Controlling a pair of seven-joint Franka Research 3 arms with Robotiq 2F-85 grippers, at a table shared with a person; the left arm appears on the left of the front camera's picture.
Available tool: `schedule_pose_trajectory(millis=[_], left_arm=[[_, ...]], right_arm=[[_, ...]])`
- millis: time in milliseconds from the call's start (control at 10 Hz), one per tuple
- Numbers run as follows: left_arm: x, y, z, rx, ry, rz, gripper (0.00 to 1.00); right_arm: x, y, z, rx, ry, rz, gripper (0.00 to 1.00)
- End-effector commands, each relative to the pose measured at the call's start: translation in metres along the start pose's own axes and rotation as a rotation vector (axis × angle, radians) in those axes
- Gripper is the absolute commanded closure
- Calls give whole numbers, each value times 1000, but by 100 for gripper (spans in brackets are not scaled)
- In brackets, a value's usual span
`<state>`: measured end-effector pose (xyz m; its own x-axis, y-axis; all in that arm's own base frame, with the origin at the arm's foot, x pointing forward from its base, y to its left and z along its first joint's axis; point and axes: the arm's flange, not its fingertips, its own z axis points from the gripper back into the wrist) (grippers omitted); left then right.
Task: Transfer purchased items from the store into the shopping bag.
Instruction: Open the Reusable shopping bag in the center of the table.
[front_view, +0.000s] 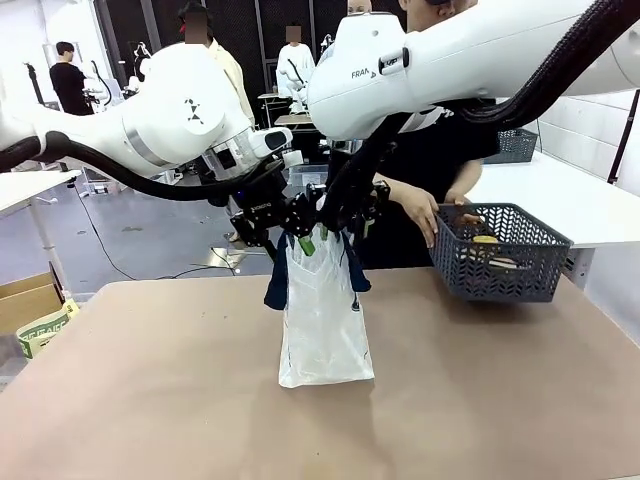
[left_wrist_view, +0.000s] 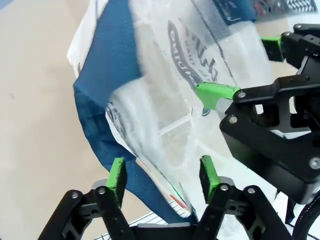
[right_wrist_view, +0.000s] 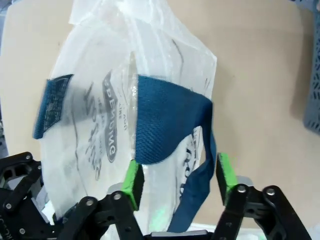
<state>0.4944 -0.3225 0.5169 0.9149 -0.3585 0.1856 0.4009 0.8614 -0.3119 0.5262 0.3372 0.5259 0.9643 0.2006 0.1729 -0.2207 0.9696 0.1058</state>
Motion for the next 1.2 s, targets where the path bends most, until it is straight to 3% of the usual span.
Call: schedule_pose_trajectory(millis=[0, 100, 400, 700, 1100], left_arm=[[-1, 0, 7, 27, -11, 21, 79], [0, 2, 10, 30, -16, 24, 99], [-3, 11, 16, 51, -43, 14, 100], [-17, 39, 25, 80, -64, 17, 100], [-30, 56, 27, 114, -61, 45, 100]], right_arm=[[4, 3, 1, 47, 27, -42, 79], [4, 3, 0, 46, 34, -59, 98], [-3, -2, 5, 42, 34, -60, 100], [-27, -30, 22, -6, 23, -73, 100], [-46, -59, 22, -52, 72, 107, 100]])
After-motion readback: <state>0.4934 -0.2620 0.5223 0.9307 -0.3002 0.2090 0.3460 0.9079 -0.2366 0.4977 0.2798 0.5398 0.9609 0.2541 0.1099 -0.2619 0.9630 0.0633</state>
